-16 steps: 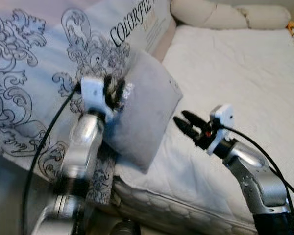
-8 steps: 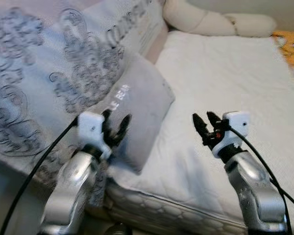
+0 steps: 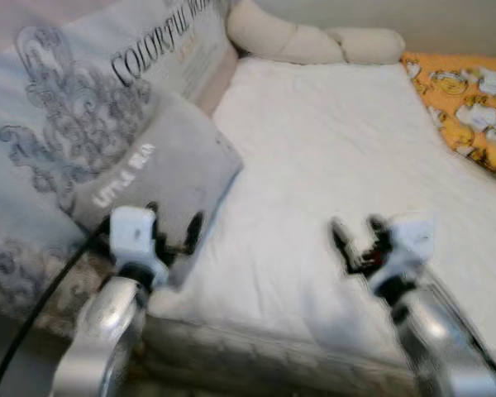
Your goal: Clean up the room
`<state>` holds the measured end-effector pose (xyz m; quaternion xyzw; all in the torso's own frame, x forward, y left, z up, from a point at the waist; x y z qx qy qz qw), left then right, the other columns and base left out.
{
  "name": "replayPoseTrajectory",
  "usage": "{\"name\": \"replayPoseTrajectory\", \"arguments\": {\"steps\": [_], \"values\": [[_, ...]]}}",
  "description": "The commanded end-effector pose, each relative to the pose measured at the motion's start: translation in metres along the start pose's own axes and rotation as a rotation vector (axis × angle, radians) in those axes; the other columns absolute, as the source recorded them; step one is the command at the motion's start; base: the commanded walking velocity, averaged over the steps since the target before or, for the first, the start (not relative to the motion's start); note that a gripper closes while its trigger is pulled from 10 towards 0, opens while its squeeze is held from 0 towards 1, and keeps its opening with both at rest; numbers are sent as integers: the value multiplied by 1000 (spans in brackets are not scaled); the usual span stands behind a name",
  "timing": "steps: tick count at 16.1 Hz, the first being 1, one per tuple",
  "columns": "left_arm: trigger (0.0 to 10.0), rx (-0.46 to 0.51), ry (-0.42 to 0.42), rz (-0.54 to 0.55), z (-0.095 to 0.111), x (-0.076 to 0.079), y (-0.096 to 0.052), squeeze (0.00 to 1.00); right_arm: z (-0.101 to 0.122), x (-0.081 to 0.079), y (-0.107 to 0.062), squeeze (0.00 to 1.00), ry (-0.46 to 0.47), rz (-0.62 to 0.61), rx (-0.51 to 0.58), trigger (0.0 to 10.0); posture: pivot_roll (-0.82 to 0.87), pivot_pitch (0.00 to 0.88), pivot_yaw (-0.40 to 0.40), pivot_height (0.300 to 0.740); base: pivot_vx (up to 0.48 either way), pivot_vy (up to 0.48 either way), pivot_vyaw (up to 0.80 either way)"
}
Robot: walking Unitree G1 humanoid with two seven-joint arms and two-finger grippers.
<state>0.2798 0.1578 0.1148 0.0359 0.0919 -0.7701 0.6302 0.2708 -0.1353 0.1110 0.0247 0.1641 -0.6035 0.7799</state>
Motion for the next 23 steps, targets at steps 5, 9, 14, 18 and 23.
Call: {"name": "replayPoseTrajectory", "arguments": {"steps": [5, 9, 14, 18, 23], "values": [[10000, -1, -36, 55, 8, -5, -2, 1000, 7, -6, 9, 1000, -50, 5, 27, 10000, -1, 0, 10, 740, 0, -480, 0], [10000, -21, -36, 67, 2, -1, 4, 1000, 12, 19, 7, 1000, -62, -76, 49, 10000, 0, 0, 1, 740, 0, -480, 0], [10000, -17, 28, 6, 4, 10, 20, 1000, 2, 53, 18, 1000, -84, -235, -54, 10000, 39, 0, -58, 740, 0, -445, 0], [10000, -13, 44, 74, 10, -3, 19, 937, 1, 52, 28, 1000, -141, -262, -51, 10000, 49, 0, -58, 740, 0, 0, 0], [10000, -19, 35, 5, 5, 8, 17, 0, -17, 49, 27, 1000, -112, -274, -125, 10000, 35, 0, -63, 740, 0, 0, 0]]}}
Point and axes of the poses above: a point about 5 cm out from each wrist's last joint towards the gripper, its own y axis pointing out of the wrist towards the gripper, its own z axis along the axis of the wrist's last joint, x = y × z, the point moved 5 cm from there along y, pointing out of the wrist towards the gripper, and after that the axes turned 11 degrees about y, right-handed, at the moved point
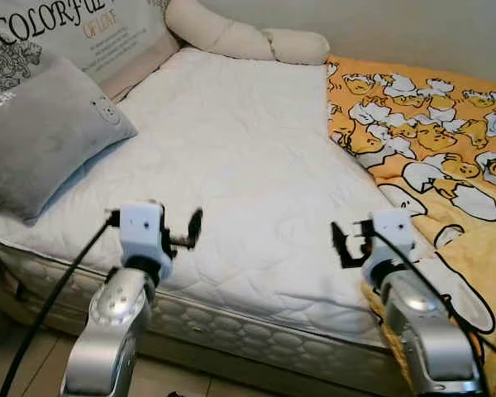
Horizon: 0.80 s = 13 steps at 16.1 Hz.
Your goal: Clean up the room
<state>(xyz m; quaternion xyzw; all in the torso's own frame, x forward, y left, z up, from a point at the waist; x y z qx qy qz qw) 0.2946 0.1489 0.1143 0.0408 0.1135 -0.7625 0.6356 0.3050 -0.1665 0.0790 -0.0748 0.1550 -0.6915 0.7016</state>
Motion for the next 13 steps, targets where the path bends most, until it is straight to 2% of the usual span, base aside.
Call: {"name": "replayPoseTrajectory", "arguments": {"steps": [1, 2, 4, 6, 8, 10, 11, 13], "values": [[10000, 11, -4, -35, 2, 5, 0, 0, -7, 5, -1, 1000, 18, -27, -40, 10000, 21, 0, -56, 740, 0, 0, 0], [10000, 12, -6, -38, 2, 5, -1, 0, -8, 5, 0, 1000, 19, -28, -42, 10000, 21, 0, -56, 740, 0, 0, 0], [10000, -11, 5, -173, -5, 23, 1, 0, -14, 11, 11, 1000, -40, -86, -106, 10000, 1, 0, -34, 740, 0, 0, 0], [10000, -6, 27, -261, -3, 34, 2, 0, -32, 16, 21, 1000, -132, -128, -223, 10000, -4, 0, -28, 740, 0, 0, 0], [10000, 8, 68, -301, -2, 38, 4, 0, -48, 31, 20, 1000, -124, -198, -310, 10000, -8, 0, -29, 740, 0, 0, 0], [10000, 1, 54, -314, -3, 38, 6, 0, -67, 42, 19, 1000, -115, -216, -387, 10000, -11, 0, -25, 740, 0, 0, 0], [10000, 2, 52, -373, -2, 44, 6, 0, -76, 53, 21, 1000, -132, -248, -427, 10000, -17, 0, -16, 740, 0, 0, 0], [10000, 25, 51, -529, 3, 63, 0, 0, -80, 69, 23, 1000, -121, -296, -460, 10000, -14, 0, -21, 740, 0, 0, 0]]}}
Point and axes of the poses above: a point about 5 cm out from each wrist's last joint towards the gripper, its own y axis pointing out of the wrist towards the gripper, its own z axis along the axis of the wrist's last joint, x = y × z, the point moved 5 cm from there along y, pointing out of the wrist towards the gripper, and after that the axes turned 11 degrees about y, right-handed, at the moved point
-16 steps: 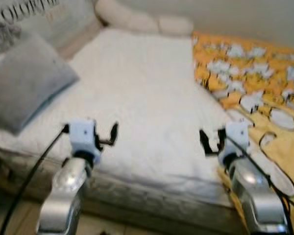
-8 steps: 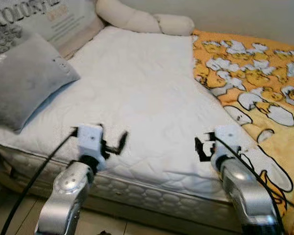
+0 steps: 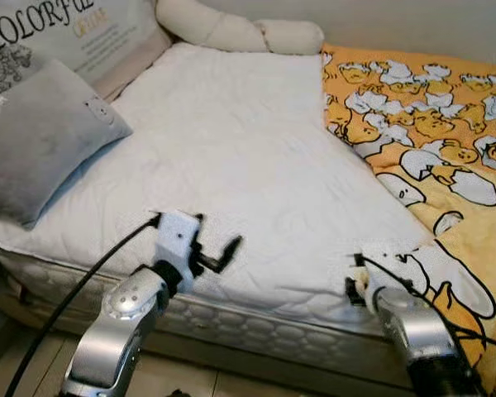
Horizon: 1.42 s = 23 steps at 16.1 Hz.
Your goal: Clean up the room
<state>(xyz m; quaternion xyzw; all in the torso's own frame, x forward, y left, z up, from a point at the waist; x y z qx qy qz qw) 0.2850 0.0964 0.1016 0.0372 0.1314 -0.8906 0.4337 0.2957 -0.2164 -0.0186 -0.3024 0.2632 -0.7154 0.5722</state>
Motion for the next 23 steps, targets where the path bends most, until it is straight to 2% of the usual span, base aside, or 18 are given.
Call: {"name": "replayPoseTrajectory", "arguments": {"steps": [1, 2, 5, 6, 7, 8, 9, 14, 23], "values": [[10000, 23, 6, -119, 7, 15, 3, 0, 7, 15, 4, 831, 23, -41, 12, 10000, -16, 0, -21, 740, 0, 0, 0], [10000, 13, -5, -186, 7, 21, 5, 0, 5, 16, 10, 0, 45, -23, -1, 10000, -20, 0, -15, 740, 0, 0, 0], [10000, -11, 39, -278, 5, 28, 7, 0, 9, 9, 21, 0, 74, 35, 9, 10000, -34, 0, 4, 740, 0, 0, 0], [10000, -15, 49, -299, 5, 28, 7, 0, 9, 9, 26, 0, 75, 47, 2, 4863, -39, 0, 13, 740, 0, 0, 0], [10000, -16, 52, -305, 5, 27, 7, 0, 9, 10, 27, 0, 63, 45, -3, 4471, -39, 0, 13, 740, 0, 0, 0], [10000, -17, 52, -312, 5, 27, 7, 0, 6, 11, 29, 0, 51, 45, -18, 3255, -38, 0, 16, 740, 0, 0, 0], [10000, -18, 52, -331, 6, 28, 6, 0, 7, 14, 31, 0, 46, 40, -16, 118, -39, 0, 16, 740, 0, 0, 0], [10000, -30, 51, -383, 2, 34, 3, 0, 8, 22, 34, 0, 5, 19, -9, 0, -56, 0, 21, 740, 0, 0, 0], [10000, -30, 48, -422, 3, 38, 4, 0, 4, 23, 36, 0, 30, 29, -5, 0, -74, 0, 30, 740, 0, 0, 0]]}}
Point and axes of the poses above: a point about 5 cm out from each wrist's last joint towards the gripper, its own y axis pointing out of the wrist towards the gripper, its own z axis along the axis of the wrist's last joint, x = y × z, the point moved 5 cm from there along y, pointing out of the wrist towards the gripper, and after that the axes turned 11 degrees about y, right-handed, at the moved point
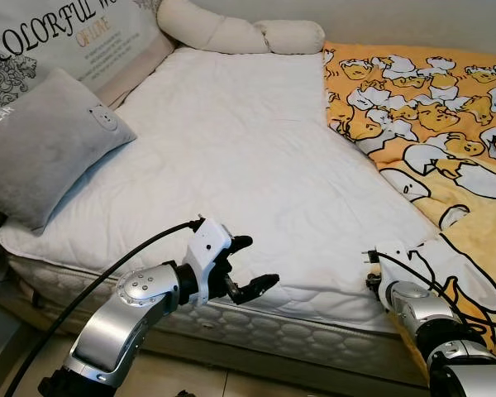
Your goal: Clean up the room
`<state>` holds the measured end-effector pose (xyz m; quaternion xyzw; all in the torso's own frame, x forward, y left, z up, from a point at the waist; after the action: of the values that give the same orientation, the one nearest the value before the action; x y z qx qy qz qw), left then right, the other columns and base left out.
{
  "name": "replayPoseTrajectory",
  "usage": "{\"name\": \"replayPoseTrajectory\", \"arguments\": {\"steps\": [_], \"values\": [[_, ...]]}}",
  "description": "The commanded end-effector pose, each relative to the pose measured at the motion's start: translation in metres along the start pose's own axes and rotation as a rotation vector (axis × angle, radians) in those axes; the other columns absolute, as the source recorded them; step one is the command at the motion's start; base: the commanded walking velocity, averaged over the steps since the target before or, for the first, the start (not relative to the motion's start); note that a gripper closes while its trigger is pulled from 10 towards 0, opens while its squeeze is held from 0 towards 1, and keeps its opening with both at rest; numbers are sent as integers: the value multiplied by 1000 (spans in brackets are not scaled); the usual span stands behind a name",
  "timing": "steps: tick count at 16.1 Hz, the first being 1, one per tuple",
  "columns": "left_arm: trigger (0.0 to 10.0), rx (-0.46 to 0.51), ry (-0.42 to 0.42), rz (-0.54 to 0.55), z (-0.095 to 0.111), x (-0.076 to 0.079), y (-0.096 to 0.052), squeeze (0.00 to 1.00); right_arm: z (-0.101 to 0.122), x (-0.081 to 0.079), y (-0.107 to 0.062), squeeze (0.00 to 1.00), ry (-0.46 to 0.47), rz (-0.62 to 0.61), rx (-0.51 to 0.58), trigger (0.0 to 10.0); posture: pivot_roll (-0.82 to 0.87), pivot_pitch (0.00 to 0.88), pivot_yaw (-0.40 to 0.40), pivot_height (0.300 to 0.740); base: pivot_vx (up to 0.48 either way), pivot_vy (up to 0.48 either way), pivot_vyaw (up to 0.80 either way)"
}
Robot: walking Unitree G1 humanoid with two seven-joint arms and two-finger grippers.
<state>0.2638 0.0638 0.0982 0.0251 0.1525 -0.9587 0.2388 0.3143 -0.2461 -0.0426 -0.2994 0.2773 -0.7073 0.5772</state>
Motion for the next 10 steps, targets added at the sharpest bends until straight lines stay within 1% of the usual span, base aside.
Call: {"name": "replayPoseTrajectory", "arguments": {"steps": [1, 4, 6, 7, 8, 9, 10], "values": [[10000, -19, 2, -19, -3, 1, 0, 0, 7, 0, 0, 0, 23, 6, 16, 0, -76, 0, 32, 740, 0, 0, 0], [10000, -20, 1, -27, -4, 1, 2, 0, 7, 2, 0, 0, 34, 15, 23, 0, -88, 0, 38, 740, 0, 0, 0], [10000, -19, 8, -36, -3, 3, 4, 0, 9, -5, -2, 0, 29, 85, 39, 0, -78, 0, 27, 740, 0, 0, 0], [10000, -14, 10, -34, -2, 3, 4, 0, 14, -20, -5, 0, 24, 208, 71, 0, -76, 0, 25, 740, 0, 0, 0], [10000, -11, 7, -31, -1, 2, 3, 0, 15, -45, -15, 0, -3, 394, 94, 0, -79, 0, 23, 740, 0, 0, 0], [10000, -12, 7, -31, -1, 2, 2, 0, 13, -57, -23, 0, -28, 500, 98, 0, -79, 0, 23, 740, 0, 0, 0], [10000, -18, 8, -34, -3, 3, 1, 0, 3, -78, -45, 0, -105, 701, 94, 0, -74, 0, 16, 740, 0, 0, 0]]}}
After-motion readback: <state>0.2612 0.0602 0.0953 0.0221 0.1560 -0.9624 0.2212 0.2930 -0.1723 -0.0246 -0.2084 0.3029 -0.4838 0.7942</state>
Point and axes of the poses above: a point about 5 cm out from each wrist's last joint towards the gripper, its own y axis pointing out of the wrist towards the gripper, its own z axis along the axis of the wrist's last joint, x = y × z, the point moved 5 cm from there along y, pointing out of the wrist towards the gripper, and after that the axes turned 11 degrees about y, right-handed, at the moved point
